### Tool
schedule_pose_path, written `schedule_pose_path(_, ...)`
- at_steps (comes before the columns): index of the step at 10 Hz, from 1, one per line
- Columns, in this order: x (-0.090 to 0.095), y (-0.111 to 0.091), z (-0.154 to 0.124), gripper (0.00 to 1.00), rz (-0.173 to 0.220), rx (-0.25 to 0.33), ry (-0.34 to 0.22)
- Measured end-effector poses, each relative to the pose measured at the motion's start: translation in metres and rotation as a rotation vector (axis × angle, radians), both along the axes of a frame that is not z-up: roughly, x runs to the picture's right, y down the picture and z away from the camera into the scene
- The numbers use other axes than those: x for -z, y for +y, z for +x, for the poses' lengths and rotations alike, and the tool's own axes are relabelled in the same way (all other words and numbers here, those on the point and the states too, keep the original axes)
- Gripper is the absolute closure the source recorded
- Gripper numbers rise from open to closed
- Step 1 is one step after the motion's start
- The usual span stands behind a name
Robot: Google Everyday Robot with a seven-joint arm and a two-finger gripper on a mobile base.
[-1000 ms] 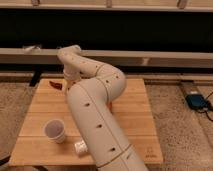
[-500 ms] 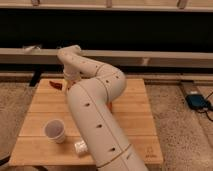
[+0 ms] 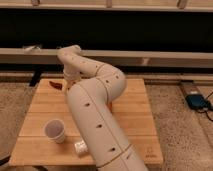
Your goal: Push the ceramic bowl across the table
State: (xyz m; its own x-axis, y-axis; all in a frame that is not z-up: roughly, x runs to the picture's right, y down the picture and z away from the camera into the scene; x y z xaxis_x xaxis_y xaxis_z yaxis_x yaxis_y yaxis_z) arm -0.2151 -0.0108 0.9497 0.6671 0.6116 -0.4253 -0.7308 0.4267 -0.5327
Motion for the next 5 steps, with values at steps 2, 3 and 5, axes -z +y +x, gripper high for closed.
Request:
schedule_pose_path(2,0.0000,0.0000,0.0000,0.20,0.000,0.000,0.000)
schedule_pose_path(3,0.0003,-0.0012,-0.0002,0.20,0.002,-0.001,-0.001)
schedule_pose_path(5,0.0081,-0.0053,0.0041,0.20,0.023,0.017,-0.036)
